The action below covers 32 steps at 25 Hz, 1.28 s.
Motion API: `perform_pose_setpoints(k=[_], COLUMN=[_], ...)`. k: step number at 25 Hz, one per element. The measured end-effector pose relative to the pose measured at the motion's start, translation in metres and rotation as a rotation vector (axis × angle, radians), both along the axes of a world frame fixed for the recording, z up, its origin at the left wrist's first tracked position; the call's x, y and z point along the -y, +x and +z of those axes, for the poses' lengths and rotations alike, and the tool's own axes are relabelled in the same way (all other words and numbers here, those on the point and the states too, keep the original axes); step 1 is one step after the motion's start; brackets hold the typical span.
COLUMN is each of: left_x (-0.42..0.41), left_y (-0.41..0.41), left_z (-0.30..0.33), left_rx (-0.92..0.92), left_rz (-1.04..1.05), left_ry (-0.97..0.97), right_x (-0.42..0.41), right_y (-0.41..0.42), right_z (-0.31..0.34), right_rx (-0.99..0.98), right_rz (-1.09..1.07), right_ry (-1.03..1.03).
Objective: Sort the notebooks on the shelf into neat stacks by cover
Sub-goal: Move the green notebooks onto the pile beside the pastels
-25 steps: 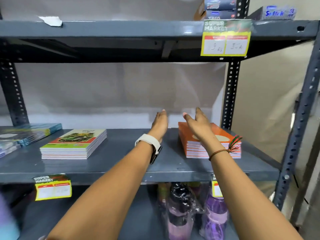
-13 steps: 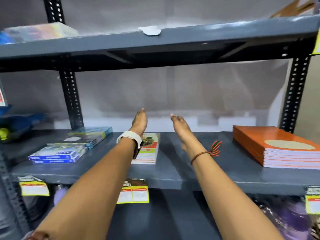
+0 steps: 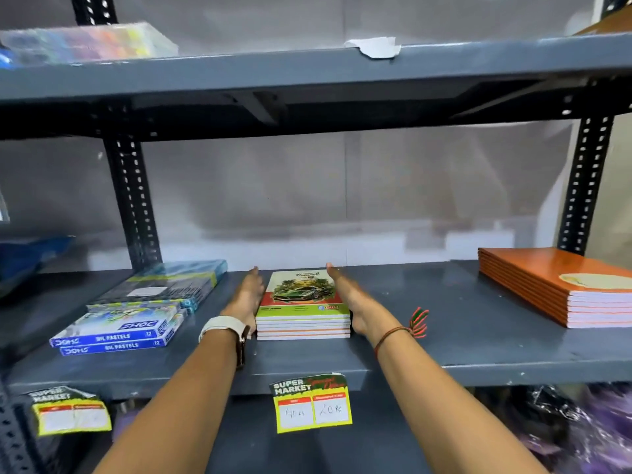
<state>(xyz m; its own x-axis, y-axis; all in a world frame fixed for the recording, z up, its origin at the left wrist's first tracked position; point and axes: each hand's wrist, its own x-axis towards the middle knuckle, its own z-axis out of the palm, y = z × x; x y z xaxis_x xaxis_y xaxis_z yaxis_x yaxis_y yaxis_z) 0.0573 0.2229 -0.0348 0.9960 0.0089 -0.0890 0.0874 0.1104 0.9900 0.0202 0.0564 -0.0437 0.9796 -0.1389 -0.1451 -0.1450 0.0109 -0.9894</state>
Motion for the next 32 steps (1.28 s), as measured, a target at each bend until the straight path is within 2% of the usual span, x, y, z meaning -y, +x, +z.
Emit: perform_pose_setpoints(k=[4,9,18,24,28,32], left_x=[0.004,0.016,0.074,0.079,0.073,0.097], left_y=[-0.003,-0.007,-0.029,-0.03,-0.022,-0.011], left_z=[0.004,0.003,0.004,0.001,0.008,0.041], left_rx=[-0.078,-0.106,-0.134,-0.139,-0.083,0.064], left_rz=[-0.094,-0.101,-0.146,-0.146,-0.111,0.003], left_ry=[-0.057,-0.11,-0.108,-0.084,-0.056,-0.026], right_x=[-0.002,0.013,0.07,0.084,0.083,0.115], right_y=[-0.002,-0.002,-0.016,-0.001,-0.025,-0.038], right_z=[0.0,0.0,-0.003,-0.017,0.002,0.035], right_rx=[0.0,-0.002,-0.025,-0.007,-0.043,0.085], right_rz=[-0.013,-0.031,-0.052,-0.036,0.009,-0.091], right_ry=[-0.029,-0.019,0.014,0.05,0.066,0.003])
